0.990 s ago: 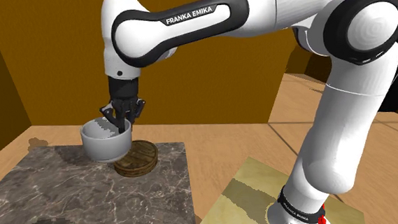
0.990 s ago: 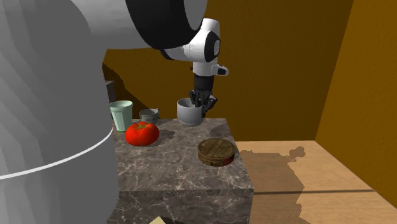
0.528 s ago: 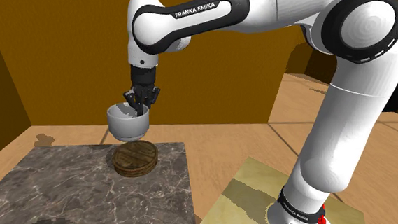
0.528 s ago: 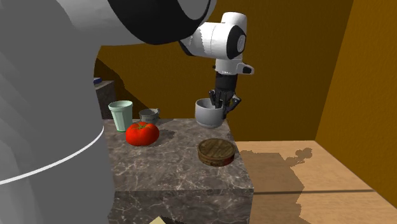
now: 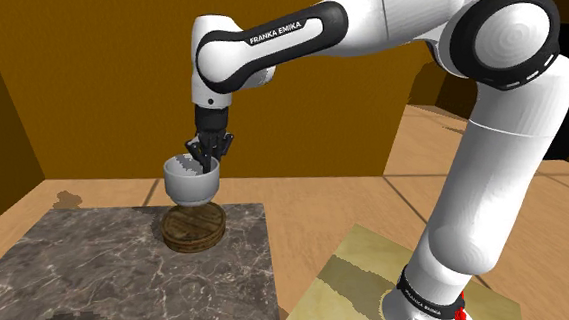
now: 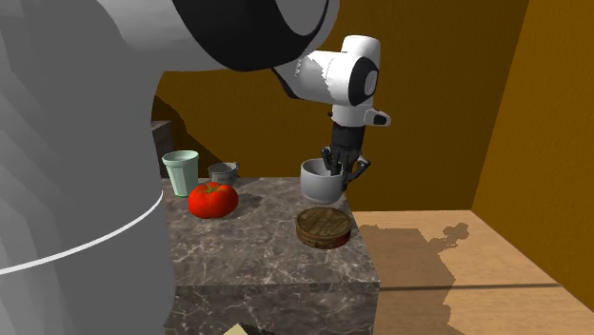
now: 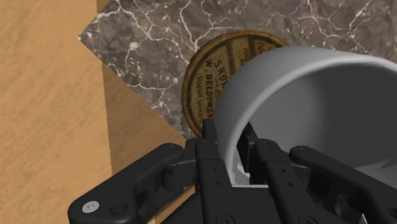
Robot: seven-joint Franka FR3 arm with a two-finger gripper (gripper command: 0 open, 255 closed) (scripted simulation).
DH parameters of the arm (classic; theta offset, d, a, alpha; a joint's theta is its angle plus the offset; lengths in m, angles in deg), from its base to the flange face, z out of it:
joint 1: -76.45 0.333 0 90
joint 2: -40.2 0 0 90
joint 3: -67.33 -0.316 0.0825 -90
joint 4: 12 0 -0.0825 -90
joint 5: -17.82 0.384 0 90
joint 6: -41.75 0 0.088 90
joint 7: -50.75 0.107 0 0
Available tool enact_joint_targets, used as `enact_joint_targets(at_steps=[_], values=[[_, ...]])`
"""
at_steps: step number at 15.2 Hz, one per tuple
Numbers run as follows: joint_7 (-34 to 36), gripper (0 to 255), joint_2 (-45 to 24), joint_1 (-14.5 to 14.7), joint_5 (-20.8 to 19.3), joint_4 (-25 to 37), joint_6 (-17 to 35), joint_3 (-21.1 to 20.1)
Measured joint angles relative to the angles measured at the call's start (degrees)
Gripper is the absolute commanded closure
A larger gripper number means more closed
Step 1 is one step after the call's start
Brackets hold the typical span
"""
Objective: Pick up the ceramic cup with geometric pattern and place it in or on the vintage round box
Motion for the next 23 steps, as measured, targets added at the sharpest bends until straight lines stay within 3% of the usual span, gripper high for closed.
enact_joint_targets(at_steps=[10, 17, 18, 23], values=[[0.02, 255, -2.73, 0.2, -0.74, -4.81, 7.4, 0.01], [0.07, 255, -3.06, 0.24, -0.85, -5.32, 8.27, 0.01], [0.07, 0, -3.07, 0.24, -0.85, -5.32, 8.28, 0.01], [0.08, 0, -3.08, 0.24, -0.86, -5.26, 8.28, 0.01]])
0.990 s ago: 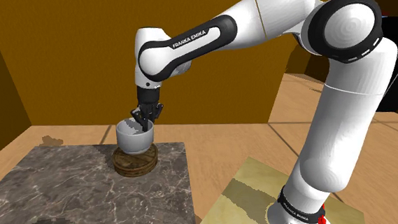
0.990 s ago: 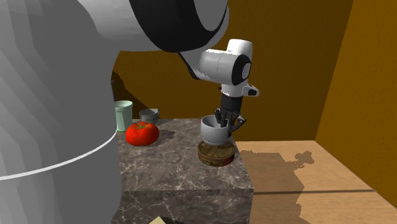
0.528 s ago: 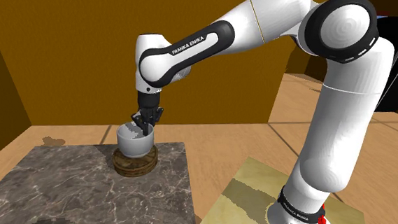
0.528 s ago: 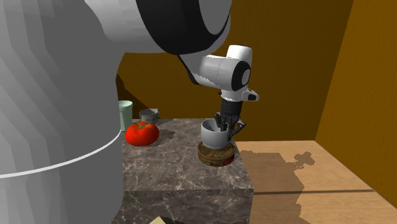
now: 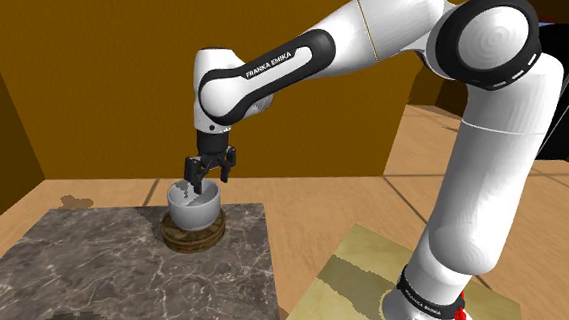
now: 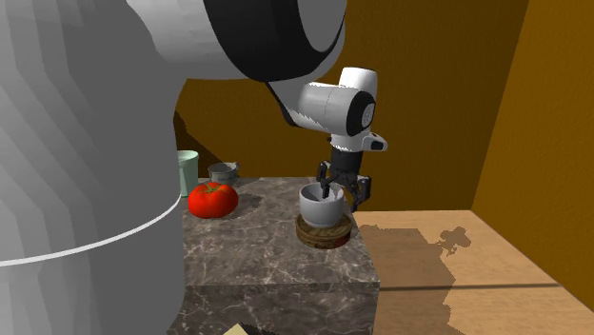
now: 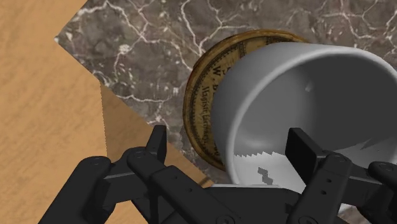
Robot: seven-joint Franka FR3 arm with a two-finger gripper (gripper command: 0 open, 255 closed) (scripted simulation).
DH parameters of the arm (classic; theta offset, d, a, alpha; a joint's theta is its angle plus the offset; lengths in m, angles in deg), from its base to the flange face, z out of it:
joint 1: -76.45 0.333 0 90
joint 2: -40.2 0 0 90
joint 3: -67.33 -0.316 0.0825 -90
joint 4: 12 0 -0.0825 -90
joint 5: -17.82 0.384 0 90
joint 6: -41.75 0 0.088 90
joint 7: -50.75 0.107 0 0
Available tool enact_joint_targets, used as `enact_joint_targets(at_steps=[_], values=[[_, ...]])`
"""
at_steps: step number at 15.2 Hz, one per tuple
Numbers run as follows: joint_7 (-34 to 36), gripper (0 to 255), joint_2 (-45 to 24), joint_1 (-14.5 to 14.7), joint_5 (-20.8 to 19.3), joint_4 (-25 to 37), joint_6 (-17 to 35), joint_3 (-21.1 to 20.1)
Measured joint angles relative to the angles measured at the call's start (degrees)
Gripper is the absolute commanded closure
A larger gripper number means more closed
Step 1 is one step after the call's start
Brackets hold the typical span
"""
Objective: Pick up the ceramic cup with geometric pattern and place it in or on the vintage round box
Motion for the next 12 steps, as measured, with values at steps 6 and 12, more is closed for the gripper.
enact_joint_targets(at_steps=[6, 12], values=[[-0.63, 0, 2.86, -0.47, 0.87, 3.33, -6.01, 0.16], [-0.62, 0, 2.89, -0.5, 0.86, 4.07, -6.86, 0.18]])
